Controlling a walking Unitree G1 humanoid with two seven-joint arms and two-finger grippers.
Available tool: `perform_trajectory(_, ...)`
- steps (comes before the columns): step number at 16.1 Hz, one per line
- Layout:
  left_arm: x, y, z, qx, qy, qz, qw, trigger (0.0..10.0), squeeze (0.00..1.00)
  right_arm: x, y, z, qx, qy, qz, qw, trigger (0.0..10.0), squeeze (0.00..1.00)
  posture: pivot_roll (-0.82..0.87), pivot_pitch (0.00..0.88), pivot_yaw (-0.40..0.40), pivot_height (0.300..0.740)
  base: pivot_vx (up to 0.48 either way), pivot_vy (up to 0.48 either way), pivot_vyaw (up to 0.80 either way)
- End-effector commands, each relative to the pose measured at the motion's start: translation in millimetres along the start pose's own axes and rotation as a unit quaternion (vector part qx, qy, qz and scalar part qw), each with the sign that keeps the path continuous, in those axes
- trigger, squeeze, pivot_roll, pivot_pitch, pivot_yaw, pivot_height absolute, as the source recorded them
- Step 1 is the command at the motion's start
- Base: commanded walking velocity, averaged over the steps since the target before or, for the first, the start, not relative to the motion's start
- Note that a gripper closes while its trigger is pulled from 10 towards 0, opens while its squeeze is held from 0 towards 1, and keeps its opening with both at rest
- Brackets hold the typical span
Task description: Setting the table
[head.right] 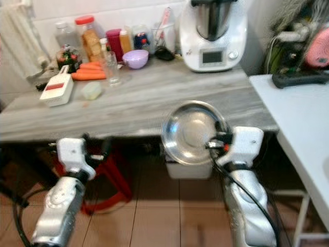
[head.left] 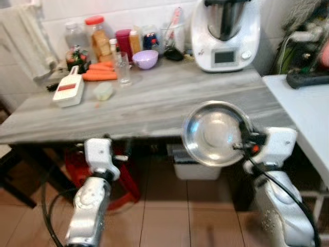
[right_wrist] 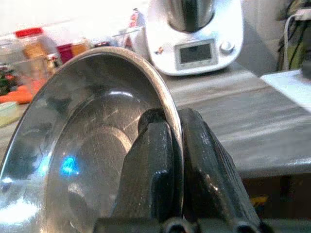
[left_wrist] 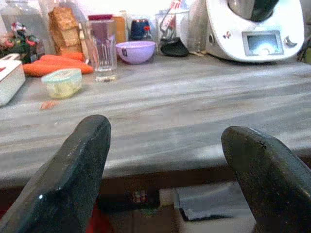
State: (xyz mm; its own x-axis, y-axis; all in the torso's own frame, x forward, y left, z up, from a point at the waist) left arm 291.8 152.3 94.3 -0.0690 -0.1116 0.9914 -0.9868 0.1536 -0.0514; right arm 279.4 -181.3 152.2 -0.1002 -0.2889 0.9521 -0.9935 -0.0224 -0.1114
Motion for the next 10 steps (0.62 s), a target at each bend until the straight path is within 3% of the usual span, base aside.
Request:
perform_trajectory(1, 3.7, 0.6, -13.2, 0.016, -0.011, 0.007, 1.000, 10.0, 0.00, 2.1, -2.7, -12.3, 0.021, -0.008, 0.006, 1.000, 10.0, 0.00, -0.09, 0.000, 0.100, 0.740, 0.394, 0.000, 0.00)
perform_trajectory(10, 0.5, -0.4, -11.4, 0.011, -0.006, 0.002, 1.000, 10.0, 0.00, 3.0, -4.4, -9.5, 0.008, -0.014, 0.009, 1.000, 10.0, 0.00, -0.09, 0.003, 0.097, 0.740, 0.390, 0.000, 0.05)
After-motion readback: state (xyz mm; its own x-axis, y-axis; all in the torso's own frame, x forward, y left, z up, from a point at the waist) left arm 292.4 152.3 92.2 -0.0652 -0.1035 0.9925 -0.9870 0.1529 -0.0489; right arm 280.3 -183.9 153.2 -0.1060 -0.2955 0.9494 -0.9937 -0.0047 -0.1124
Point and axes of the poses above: a point about 5 cm out from each wrist's last joint towards the gripper, its own y axis pointing back from the gripper into the wrist, its own x axis along the axis of the wrist's last joint, z = x × y, the point moved 1 cm from there along -y, pointing out of the wrist towards the gripper, and after that the axes turned 11 degrees about -y, right-handed, at the moved point
